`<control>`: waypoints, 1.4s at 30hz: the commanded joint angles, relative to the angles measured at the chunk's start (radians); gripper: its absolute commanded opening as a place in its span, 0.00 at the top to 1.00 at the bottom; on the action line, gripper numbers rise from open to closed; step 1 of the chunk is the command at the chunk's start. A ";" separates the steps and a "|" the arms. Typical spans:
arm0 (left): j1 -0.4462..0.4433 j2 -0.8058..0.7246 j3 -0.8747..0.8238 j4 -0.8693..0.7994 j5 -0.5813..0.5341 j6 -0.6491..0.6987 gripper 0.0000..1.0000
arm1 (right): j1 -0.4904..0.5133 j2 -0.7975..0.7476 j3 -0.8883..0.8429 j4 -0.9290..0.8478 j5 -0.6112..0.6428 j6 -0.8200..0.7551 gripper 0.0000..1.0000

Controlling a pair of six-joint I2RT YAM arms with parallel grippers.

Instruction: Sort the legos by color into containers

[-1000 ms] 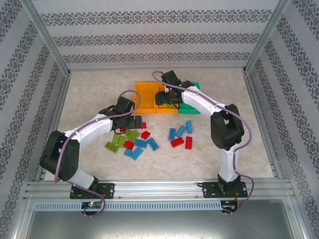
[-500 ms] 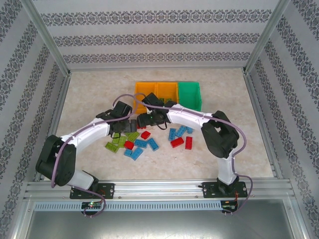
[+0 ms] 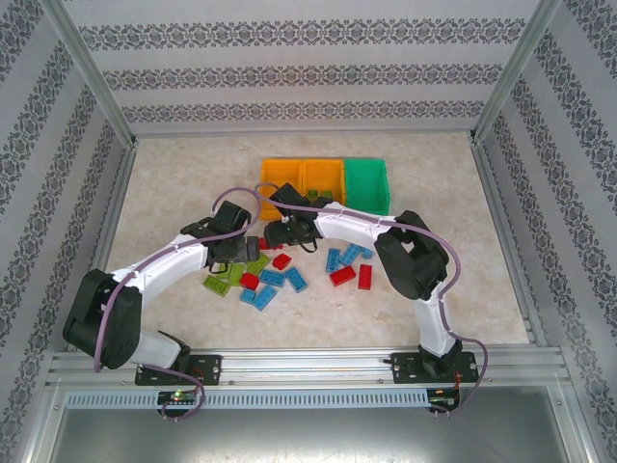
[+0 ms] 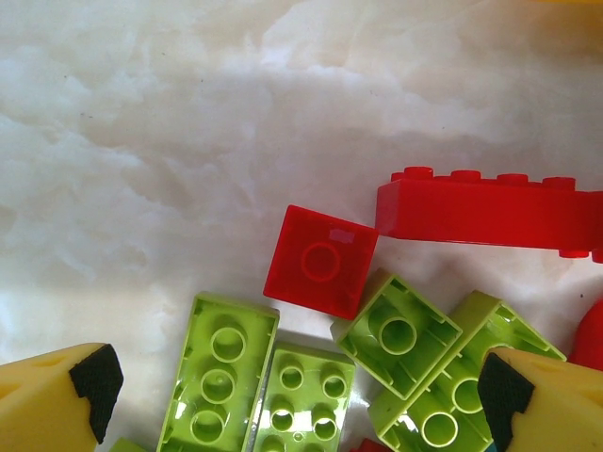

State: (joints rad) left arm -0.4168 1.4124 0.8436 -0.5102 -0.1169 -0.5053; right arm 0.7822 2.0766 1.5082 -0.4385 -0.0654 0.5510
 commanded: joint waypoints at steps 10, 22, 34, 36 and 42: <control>0.010 -0.009 -0.001 -0.001 0.003 -0.010 0.01 | -0.057 -0.080 -0.115 -0.059 0.099 -0.023 0.34; 0.010 -0.012 0.002 0.006 0.007 -0.012 0.02 | -0.019 -0.117 -0.092 -0.031 0.061 0.058 0.28; 0.010 -0.026 -0.011 0.011 0.006 -0.009 0.01 | -0.002 0.005 0.001 -0.054 0.055 0.037 0.30; 0.010 -0.027 -0.009 0.007 0.005 -0.009 0.01 | -0.004 0.034 0.023 -0.075 0.049 0.031 0.33; 0.010 -0.037 -0.008 0.001 -0.007 -0.009 0.01 | -0.007 0.055 0.027 -0.093 0.054 0.027 0.45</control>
State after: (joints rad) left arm -0.4168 1.4048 0.8436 -0.5091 -0.1097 -0.5053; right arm 0.7811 2.1201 1.5135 -0.4915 -0.0078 0.5880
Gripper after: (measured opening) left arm 0.991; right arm 0.560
